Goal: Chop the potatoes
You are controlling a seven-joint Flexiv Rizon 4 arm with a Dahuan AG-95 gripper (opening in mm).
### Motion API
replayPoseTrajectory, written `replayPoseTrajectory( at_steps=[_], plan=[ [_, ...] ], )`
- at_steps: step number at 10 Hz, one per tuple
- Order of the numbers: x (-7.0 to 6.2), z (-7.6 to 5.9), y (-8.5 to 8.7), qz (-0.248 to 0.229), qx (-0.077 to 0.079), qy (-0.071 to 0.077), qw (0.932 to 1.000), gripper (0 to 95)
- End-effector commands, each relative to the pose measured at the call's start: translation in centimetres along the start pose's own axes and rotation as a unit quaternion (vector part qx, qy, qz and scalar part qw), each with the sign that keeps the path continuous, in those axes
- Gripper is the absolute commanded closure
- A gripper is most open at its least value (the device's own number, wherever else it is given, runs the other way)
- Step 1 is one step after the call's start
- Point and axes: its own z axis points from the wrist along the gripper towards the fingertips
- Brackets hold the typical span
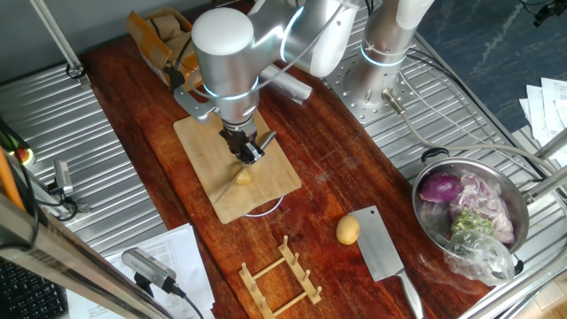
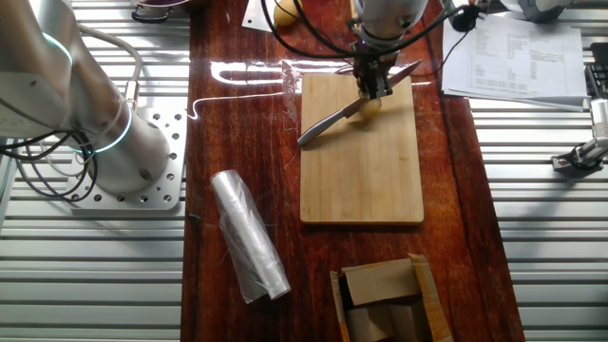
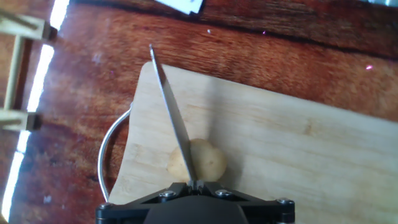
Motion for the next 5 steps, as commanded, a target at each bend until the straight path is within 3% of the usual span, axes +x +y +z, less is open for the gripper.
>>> replayPoseTrajectory(
  at_steps=[1,5],
  plan=[
    [-0.12,0.07,0.03,0.022,-0.009,-0.002,0.9997,95.0],
    [-0.42,0.51,-0.12,0.027,-0.011,-0.003,0.9996,95.0]
  ],
)
